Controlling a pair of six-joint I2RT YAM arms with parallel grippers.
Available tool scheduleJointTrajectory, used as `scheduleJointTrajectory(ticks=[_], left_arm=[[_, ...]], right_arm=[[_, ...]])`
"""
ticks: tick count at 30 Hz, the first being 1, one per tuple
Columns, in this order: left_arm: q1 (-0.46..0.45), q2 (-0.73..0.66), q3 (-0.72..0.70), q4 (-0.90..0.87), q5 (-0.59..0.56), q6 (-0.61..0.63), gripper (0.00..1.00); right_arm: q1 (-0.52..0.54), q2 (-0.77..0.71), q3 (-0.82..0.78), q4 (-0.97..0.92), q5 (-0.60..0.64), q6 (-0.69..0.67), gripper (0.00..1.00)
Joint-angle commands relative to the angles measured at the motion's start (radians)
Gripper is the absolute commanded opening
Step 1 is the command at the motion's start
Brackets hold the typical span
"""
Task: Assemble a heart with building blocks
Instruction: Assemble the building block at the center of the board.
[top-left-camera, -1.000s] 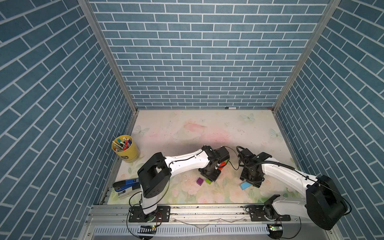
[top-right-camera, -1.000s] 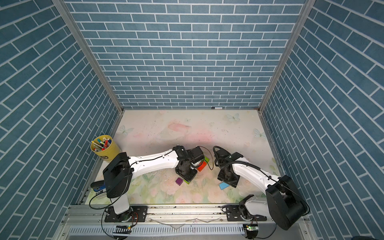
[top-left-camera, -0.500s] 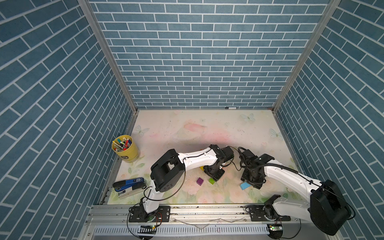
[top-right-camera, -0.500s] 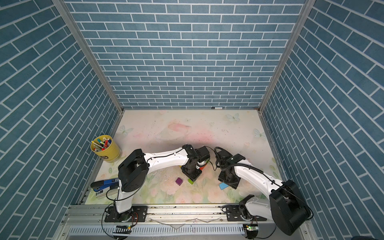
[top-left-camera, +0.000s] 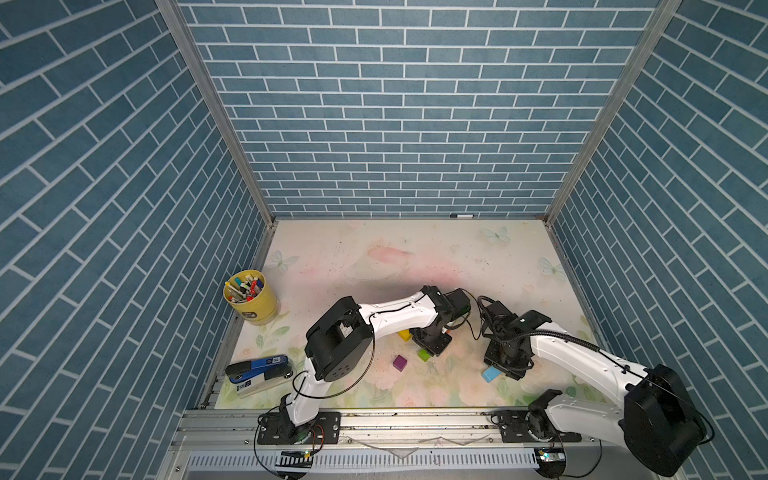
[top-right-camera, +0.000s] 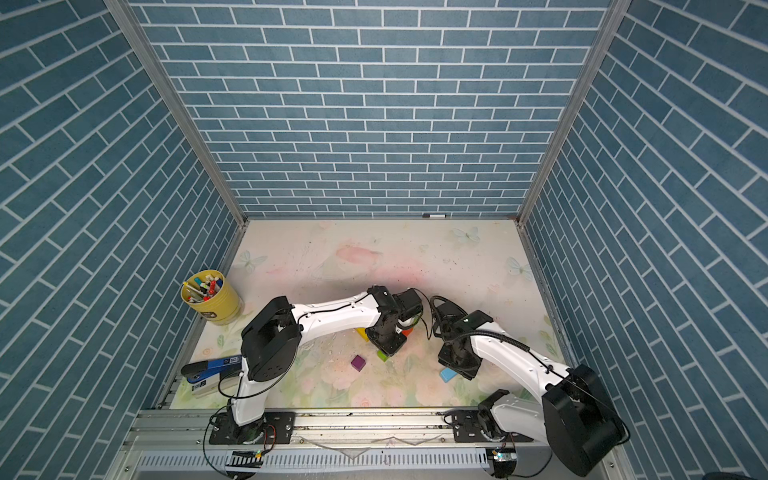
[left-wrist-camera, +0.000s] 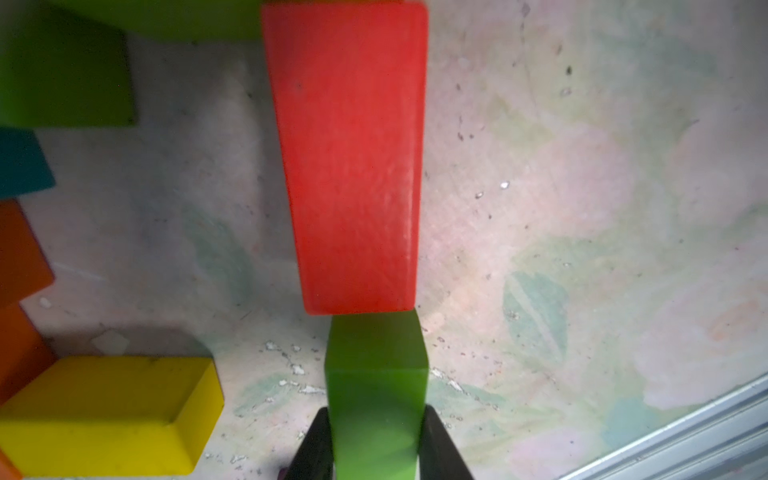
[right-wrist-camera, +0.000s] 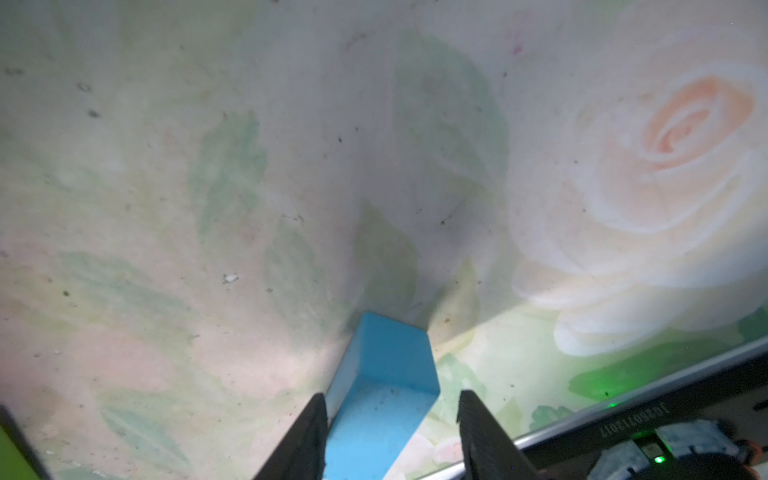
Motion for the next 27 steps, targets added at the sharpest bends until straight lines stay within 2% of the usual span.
scheduleJointTrajectory(ticks=[1,27], left_arm=[[0.009,0.025,0.017,-0.014,-0.013,0.012,0.25],[0.019,0.063,0.046,0.0,-0.012,0.0,0.32]], right_arm=[[0.005,-0.017,-0.006,-0.039,0.013,0.056,0.52],[0.005,-0.022,0.011,-0.056,0.023,0.047,0.51]])
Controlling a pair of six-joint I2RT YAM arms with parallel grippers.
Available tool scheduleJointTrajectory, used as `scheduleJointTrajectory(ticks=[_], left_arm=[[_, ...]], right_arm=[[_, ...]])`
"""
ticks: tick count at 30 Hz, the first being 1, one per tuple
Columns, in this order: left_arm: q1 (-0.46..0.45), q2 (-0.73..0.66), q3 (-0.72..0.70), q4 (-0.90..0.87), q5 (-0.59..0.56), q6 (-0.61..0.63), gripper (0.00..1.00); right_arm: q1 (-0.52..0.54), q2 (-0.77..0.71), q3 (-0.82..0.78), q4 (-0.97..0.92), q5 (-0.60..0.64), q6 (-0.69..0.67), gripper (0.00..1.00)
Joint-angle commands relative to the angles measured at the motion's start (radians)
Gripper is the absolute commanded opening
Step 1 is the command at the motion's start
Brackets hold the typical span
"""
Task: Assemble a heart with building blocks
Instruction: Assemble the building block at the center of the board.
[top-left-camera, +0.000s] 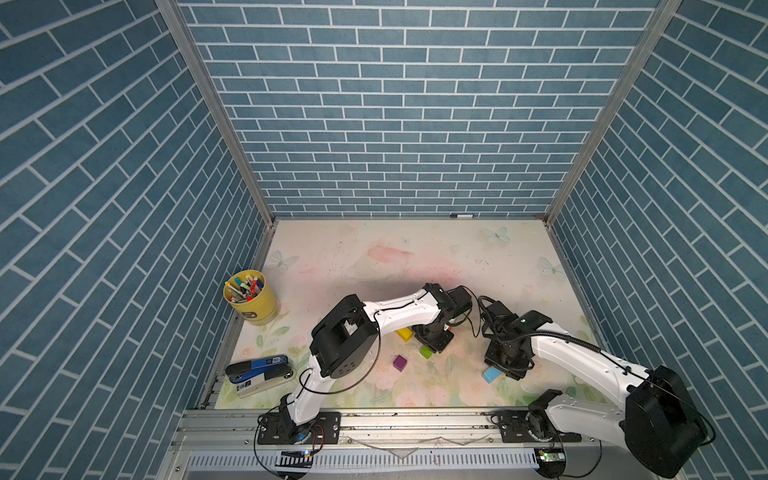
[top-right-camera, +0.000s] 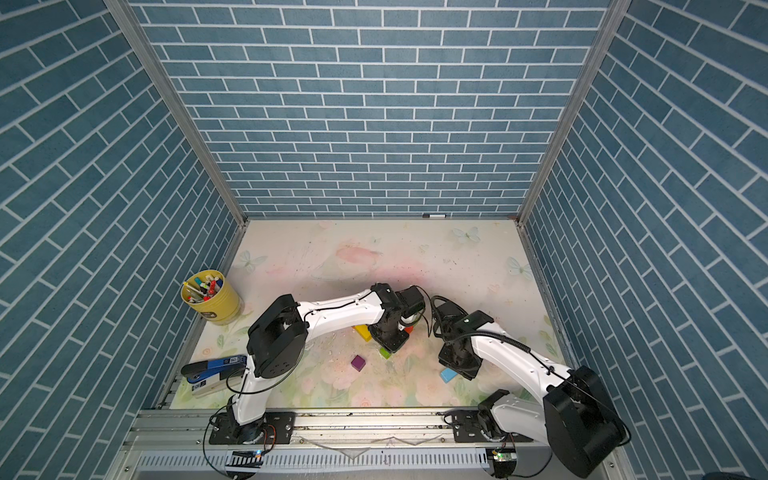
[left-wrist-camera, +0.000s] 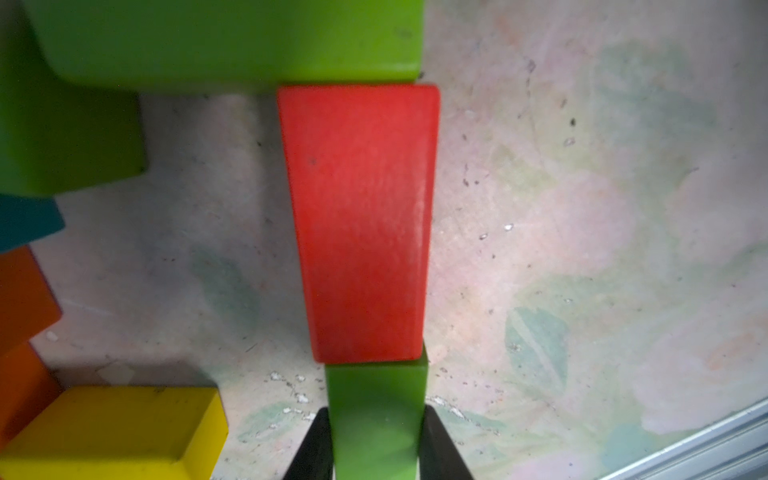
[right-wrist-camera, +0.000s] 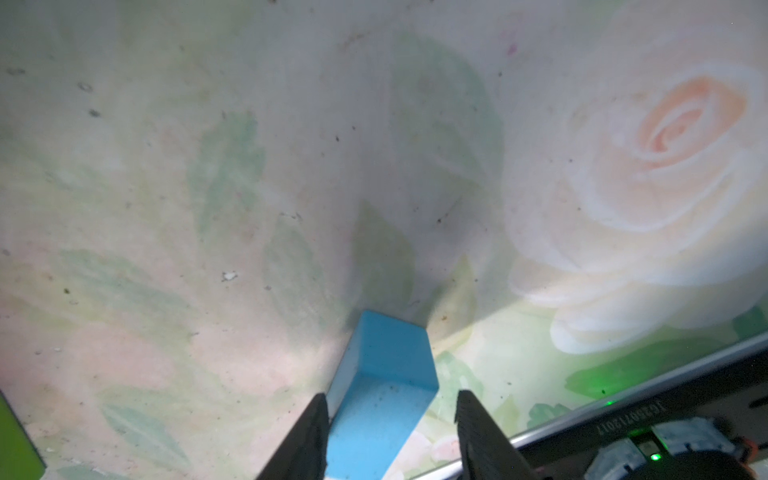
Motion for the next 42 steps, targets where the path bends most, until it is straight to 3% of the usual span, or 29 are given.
scheduleJointTrajectory(ticks=[1,19,24,33,42], left_arm=[[0.008,0.025,0.001,0.008,-0.016,-0.006,0.32],[0.016,0.024,-0.015,0.021,-0.038,-0.001,0.32],[0.016,0.021,-0.015,0.02,-0.046,0.009,0.5],[0.017,0.017,-0.009,0.019,-0.042,0.011,0.5],[0.015,-0.079,-0.034,-0.006,-0.036,0.0,0.62]], right_arm=[[0.005,-0.015,0.011,-0.045,0.022,0.045,0.51],[0.005,-0.017,0.011,-0.045,0.021,0.043,0.5],[0.005,-0.017,0.013,-0.042,0.019,0.042,0.5],[0.018,-0.023,0.011,-0.056,0.01,0.039,0.5],[0.052,0.031,0.034,-0.031,-0.007,0.022,0.56]])
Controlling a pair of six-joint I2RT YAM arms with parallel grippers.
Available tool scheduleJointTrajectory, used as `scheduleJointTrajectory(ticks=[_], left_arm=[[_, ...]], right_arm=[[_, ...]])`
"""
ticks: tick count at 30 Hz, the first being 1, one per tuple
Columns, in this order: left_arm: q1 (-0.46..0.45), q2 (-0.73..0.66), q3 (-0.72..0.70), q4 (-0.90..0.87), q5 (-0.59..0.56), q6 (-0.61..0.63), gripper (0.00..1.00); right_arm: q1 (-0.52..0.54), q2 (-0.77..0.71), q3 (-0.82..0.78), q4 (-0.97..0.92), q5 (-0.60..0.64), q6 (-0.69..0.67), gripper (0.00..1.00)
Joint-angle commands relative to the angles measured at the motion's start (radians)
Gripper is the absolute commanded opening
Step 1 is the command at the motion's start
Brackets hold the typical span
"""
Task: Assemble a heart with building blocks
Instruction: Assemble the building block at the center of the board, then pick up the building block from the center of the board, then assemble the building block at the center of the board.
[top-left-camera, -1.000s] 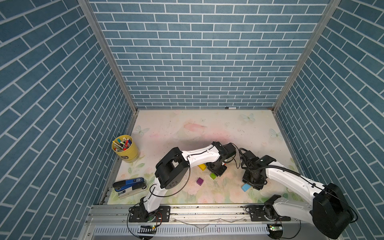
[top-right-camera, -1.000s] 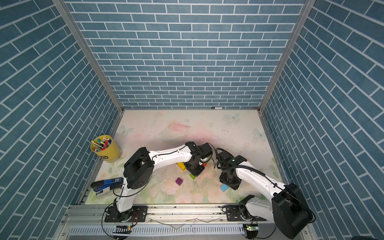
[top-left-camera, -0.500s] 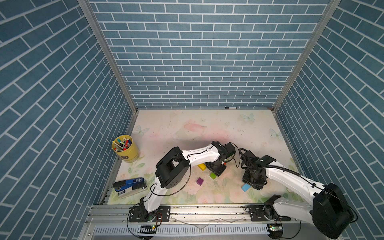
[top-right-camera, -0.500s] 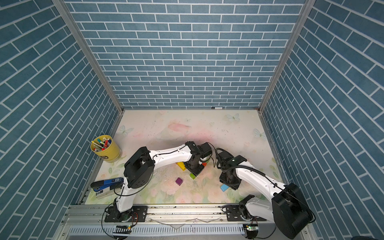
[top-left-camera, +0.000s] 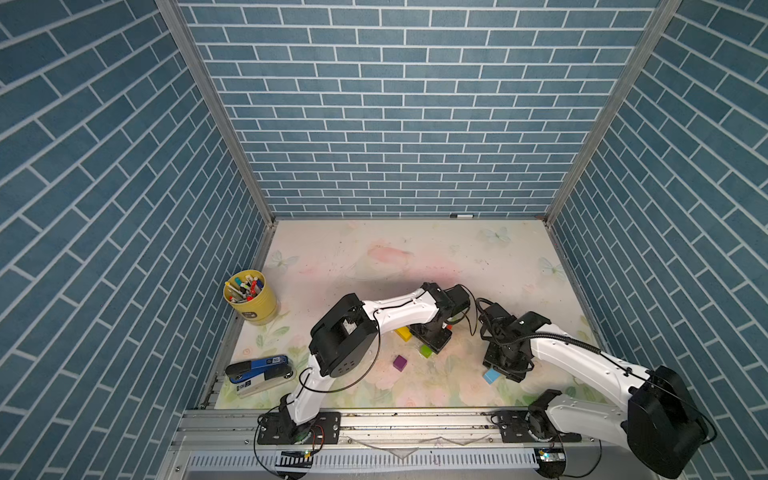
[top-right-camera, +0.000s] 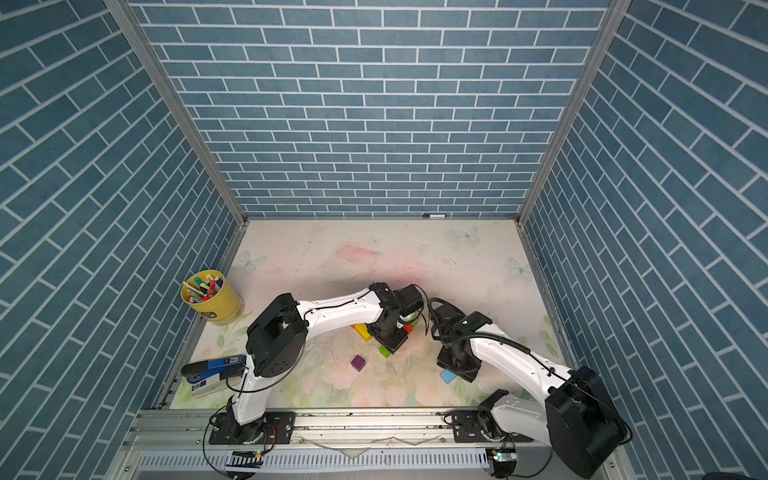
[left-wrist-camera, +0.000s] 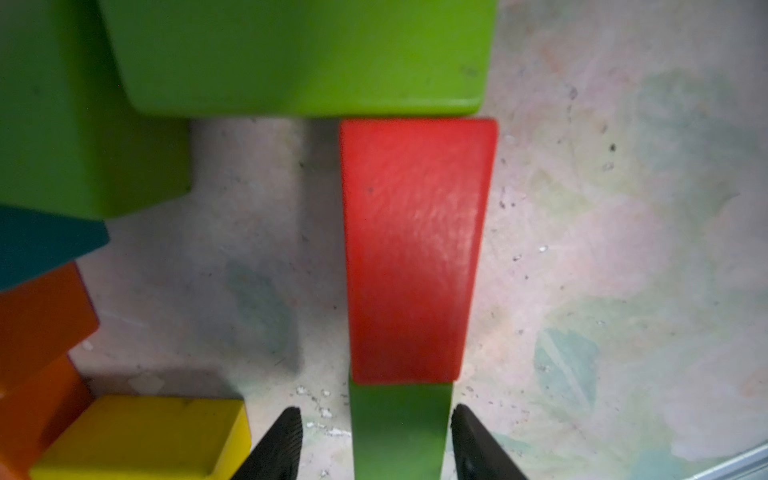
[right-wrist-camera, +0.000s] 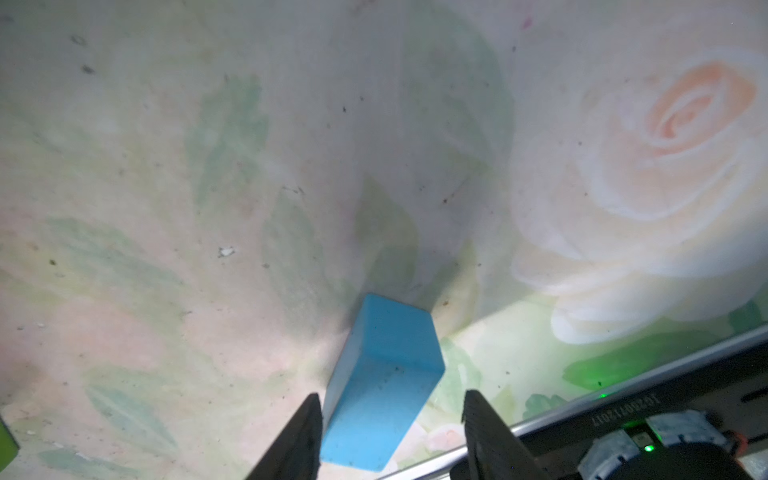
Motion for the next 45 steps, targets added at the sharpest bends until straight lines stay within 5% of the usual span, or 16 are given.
scheduleJointTrajectory(ticks=[1,11,15,19,28,45], left_arm=[[0.002,-0.08,-0.016,-0.035,-0.01,-0.008,0.63],[0.075,-0.295,-0.167,-0.041,-0.039,-0.099,0.66],[0.141,-0.385,-0.271,-0.027,-0.053,-0.172,0.64],[0.261,-0.531,-0.42,0.019,-0.03,-0.286,0.61],[0.466,-0.785,-0.631,0.099,0.039,-0.39,0.59],[0.52,-0.828,-0.73,0.135,0.077,-0.39,0.58]], right_arm=[[0.015,0.031,0.032,-0.016,-0.002,0.021,0.56],[0.021,0.089,0.021,0.001,0.006,0.008,0.44],[0.04,0.1,0.065,0.007,0.026,-0.045,0.2],[0.13,0.146,0.192,0.038,0.011,-0.247,0.12],[0.447,0.478,0.577,-0.043,0.023,-0.593,0.1],[0.47,0.719,0.853,-0.118,0.108,-0.801,0.1]])
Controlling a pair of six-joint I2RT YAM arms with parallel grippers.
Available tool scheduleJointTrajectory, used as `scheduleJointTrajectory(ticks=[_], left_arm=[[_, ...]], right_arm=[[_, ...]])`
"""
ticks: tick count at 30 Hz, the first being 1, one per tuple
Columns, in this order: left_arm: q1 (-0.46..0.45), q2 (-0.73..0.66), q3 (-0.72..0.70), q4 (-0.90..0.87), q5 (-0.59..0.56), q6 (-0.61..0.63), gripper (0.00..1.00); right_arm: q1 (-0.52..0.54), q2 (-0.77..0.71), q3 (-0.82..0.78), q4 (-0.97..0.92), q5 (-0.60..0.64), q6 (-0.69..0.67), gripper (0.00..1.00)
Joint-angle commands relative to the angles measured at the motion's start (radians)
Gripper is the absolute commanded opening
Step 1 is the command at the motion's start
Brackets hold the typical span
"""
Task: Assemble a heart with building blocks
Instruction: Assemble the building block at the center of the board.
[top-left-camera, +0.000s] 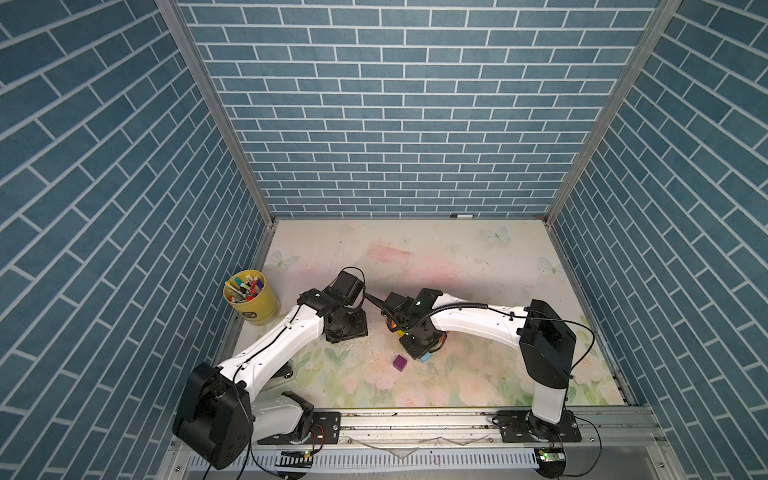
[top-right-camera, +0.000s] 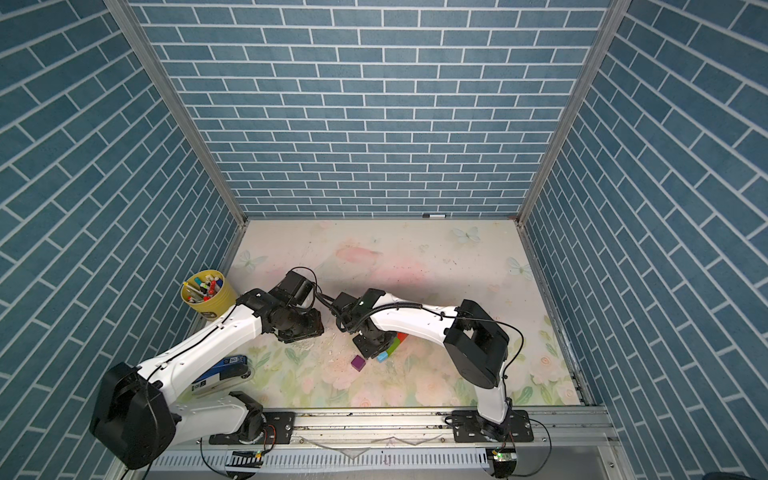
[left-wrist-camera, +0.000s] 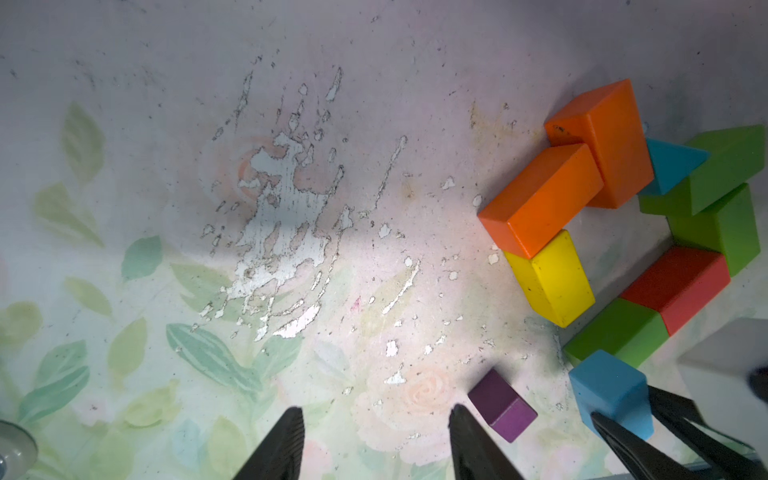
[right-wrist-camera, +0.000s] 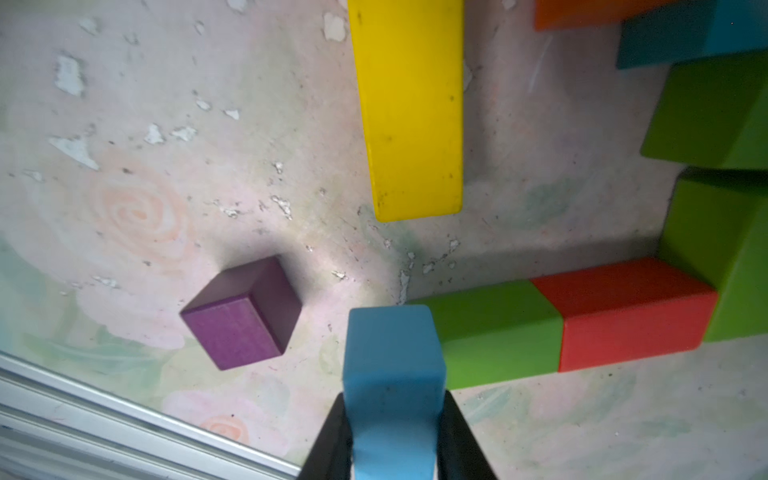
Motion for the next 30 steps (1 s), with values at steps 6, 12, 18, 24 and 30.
scheduleJointTrajectory(ticks=[6,12,18,24,30], left_arm=[[0.004,-0.011,-0.014,0.012,0.003,-0.005,0.58],[0.004,0.006,-0.026,0.026,0.011,-0.004,0.58],[0.004,0.012,-0.032,0.031,0.009,-0.002,0.57],[0.004,0.024,-0.047,0.047,0.015,-0.006,0.57],[0.004,0.033,-0.04,0.05,0.015,-0.002,0.57]], right_arm=[[-0.01,0.031,0.093,-0.048,0.022,-0.091,0.1],[-0.011,0.054,0.085,-0.013,0.028,-0.1,0.1],[-0.011,0.079,0.096,-0.009,0.008,-0.105,0.09],[-0.005,0.073,0.073,0.014,0.003,-0.104,0.1],[-0.005,0.061,0.03,0.044,0.01,-0.105,0.09]])
